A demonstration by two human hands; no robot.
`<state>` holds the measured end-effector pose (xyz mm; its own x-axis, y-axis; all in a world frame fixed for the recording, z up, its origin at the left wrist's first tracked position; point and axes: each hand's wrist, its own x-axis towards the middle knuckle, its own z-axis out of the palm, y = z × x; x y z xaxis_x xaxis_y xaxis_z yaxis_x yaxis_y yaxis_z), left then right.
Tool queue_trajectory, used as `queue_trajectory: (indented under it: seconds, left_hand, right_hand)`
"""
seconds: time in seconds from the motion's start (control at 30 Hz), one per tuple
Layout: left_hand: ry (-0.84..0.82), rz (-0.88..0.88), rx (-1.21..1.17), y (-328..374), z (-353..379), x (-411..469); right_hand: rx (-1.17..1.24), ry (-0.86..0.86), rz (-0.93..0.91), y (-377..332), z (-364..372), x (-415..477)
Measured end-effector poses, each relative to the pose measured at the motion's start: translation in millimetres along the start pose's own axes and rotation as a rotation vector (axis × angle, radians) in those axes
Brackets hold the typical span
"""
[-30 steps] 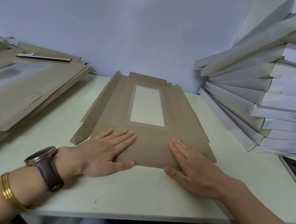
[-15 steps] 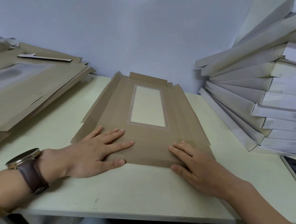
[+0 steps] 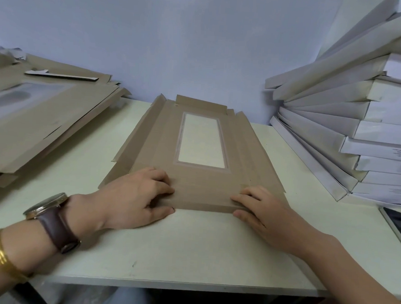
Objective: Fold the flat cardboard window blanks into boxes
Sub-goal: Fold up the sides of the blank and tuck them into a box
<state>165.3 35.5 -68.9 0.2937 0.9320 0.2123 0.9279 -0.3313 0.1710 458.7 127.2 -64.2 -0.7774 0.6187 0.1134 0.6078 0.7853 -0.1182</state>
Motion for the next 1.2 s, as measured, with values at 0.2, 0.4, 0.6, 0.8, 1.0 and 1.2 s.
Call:
queue_trajectory:
  seconds: [0.2, 0.4, 0.6, 0.8, 1.0, 1.2]
  left_hand:
    - [0.020, -0.015, 0.037, 1, -2, 5]
    - [0.065, -0.079, -0.009, 2, -3, 8]
    - [0.114, -0.137, -0.034, -1, -2, 13]
    - [0.169, -0.204, -0.051, 1, 4, 20]
    - [0.239, -0.027, 0.218, 22, 1, 27]
    - [0.230, 0.078, 0.151, 42, 13, 36]
  right_hand:
    - [0.003, 0.058, 0.016, -1, -3, 8]
    - [0.000, 0.060, 0.002, 1, -3, 4]
    - [-0.008, 0.138, 0.050, 2, 1, 13]
    - [0.001, 0.153, 0.190, 1, 4, 24]
    - [-0.106, 0.359, 0.130, -21, 8, 33]
    - [-0.102, 0.422, 0.028, -51, 20, 45]
